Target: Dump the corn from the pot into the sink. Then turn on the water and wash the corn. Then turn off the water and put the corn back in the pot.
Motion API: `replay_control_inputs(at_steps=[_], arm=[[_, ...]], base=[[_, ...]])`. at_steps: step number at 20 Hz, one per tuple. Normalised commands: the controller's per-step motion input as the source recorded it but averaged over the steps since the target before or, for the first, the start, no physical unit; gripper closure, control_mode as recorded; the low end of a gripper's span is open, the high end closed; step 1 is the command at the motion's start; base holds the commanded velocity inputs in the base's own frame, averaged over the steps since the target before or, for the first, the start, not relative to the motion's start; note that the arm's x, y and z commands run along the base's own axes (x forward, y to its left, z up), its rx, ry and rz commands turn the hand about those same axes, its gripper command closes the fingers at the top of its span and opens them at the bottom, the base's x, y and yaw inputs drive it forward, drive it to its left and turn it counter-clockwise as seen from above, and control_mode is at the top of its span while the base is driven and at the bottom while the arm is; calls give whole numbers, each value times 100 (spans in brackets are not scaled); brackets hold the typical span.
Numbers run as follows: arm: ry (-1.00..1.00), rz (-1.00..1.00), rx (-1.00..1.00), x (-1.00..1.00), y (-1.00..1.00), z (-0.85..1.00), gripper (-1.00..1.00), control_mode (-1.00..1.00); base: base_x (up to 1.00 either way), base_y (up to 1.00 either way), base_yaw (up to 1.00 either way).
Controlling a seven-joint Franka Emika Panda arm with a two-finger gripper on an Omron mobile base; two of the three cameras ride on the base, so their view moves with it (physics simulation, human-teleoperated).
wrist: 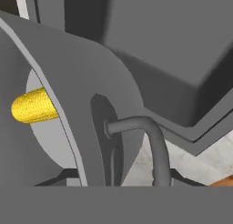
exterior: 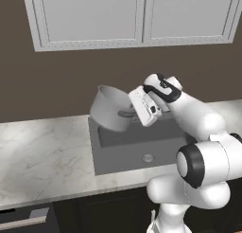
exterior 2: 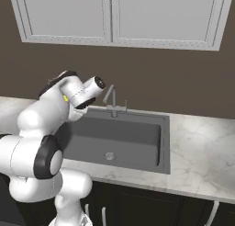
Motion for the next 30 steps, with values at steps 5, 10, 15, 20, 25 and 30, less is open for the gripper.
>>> replay_control_inputs(at_steps=[5,10,15,20,25,30], arm=[[0,-20,28,19,2,0,100,-100],[1,-21,31,11,0,6,100,-100],[1,-21,31,7,0,19,100,-100],[0,-21,30,8,11,21,100,-100],[0,-16,29,3,34,2,100,-100],[0,-7,35,1,7,6,100,-100]], base=[[0,0,0],[0,0,0],[0,0,0],[0,0,0],[0,0,0],[0,0,0]])
